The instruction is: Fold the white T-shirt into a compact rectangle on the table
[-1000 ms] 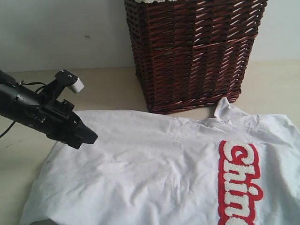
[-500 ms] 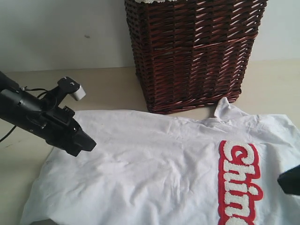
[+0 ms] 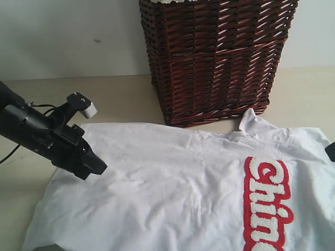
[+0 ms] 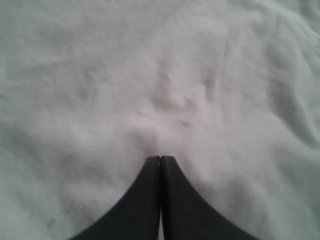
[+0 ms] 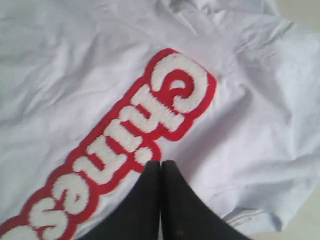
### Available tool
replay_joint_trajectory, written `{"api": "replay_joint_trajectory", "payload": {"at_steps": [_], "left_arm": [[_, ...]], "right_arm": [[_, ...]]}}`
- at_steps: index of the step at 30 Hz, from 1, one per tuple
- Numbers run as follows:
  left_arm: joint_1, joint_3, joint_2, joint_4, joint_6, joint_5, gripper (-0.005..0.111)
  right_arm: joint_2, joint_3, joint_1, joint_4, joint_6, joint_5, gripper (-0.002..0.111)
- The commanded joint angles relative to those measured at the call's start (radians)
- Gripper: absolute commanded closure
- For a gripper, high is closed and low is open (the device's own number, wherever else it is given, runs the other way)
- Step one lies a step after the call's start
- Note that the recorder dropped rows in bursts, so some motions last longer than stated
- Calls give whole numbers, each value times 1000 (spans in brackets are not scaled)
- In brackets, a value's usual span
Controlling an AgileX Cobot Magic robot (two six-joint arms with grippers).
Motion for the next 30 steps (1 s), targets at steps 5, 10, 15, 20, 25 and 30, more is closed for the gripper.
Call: {"api": "replay_joint_trajectory", "payload": {"at_steps": [5,10,15,20,25,30], "left_arm": [[-1,0,48,-2,-6,82,94],[-1,0,76,35,-6,100,93],[-1,0,78,40,-6,111,93],[-1,0,86,42,-6,117,93],[-1,0,86,41,-6,54,94],[-1,0,86,52,-2,-1,94]], "right_arm": [[210,9,-3,-32,-423,102,108],[181,0,-3,-137,-257,180,108],[182,32,-3,-151,-341,-19,108],[326,38,-3,-16,-395,-217,108],[507,40,-3,72,-460,-298,108],[618,40,-3,55,-460,-390,108]]}}
